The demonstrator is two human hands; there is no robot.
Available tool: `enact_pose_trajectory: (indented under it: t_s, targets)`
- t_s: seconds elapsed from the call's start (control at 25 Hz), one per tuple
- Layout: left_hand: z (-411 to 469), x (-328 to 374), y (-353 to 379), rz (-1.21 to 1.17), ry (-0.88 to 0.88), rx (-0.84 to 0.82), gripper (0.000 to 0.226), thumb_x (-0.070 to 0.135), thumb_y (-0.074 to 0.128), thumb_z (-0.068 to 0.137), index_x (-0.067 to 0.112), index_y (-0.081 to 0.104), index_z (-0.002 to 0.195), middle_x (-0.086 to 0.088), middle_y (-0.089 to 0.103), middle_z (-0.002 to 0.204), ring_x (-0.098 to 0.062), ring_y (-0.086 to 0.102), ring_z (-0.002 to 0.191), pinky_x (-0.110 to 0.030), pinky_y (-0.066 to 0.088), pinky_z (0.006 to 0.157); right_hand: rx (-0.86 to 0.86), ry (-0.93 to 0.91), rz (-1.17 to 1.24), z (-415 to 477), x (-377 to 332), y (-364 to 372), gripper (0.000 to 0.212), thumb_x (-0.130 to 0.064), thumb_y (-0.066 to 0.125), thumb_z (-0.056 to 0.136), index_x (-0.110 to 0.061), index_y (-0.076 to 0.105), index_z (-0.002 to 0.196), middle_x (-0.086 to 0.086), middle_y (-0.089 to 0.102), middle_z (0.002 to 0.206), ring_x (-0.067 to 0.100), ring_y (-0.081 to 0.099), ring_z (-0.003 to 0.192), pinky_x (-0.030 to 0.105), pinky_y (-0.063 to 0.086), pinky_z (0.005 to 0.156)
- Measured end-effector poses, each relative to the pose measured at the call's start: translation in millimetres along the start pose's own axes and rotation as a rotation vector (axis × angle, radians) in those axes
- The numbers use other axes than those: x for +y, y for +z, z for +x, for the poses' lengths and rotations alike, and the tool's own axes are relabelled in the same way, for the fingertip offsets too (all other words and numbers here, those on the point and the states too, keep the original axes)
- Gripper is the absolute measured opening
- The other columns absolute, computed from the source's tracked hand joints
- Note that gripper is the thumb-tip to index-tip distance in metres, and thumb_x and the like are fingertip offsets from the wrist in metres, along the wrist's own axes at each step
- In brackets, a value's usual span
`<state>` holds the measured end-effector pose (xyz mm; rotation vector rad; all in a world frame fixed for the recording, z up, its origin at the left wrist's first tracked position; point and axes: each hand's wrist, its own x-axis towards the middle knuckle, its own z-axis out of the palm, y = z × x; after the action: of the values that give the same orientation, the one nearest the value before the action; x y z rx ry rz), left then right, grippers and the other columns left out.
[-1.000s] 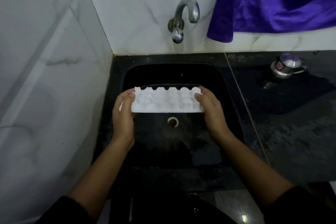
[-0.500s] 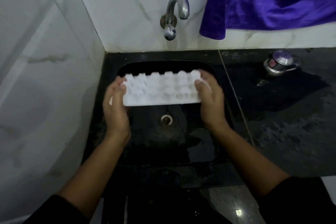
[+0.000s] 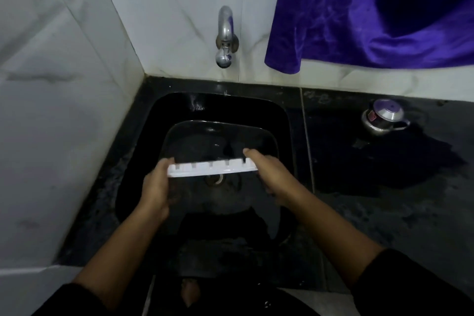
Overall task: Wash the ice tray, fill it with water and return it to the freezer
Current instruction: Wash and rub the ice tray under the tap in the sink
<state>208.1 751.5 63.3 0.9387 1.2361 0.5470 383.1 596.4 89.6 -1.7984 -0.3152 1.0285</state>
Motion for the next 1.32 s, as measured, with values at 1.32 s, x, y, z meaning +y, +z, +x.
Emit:
enact_pose_trajectory:
  t_s: [1.32]
  targets:
    - [-239.8, -101.6, 156.1, 0.267, 0.156, -0.021, 0.057, 0.074, 0.031, 0.102, 0.035, 0.073, 0.104, 0.007, 0.075, 0.111, -0.008, 0.064, 0.103, -0.041, 0.042, 0.096, 0.15, -0.382, -0.436, -70.7, 104.1, -277.6, 0.025, -0.038, 0.062, 0.101, -0.015, 0.07, 0.095, 0.004, 0.064, 0.074, 0.032, 0.068, 0.074, 0.055, 0.061, 0.072]
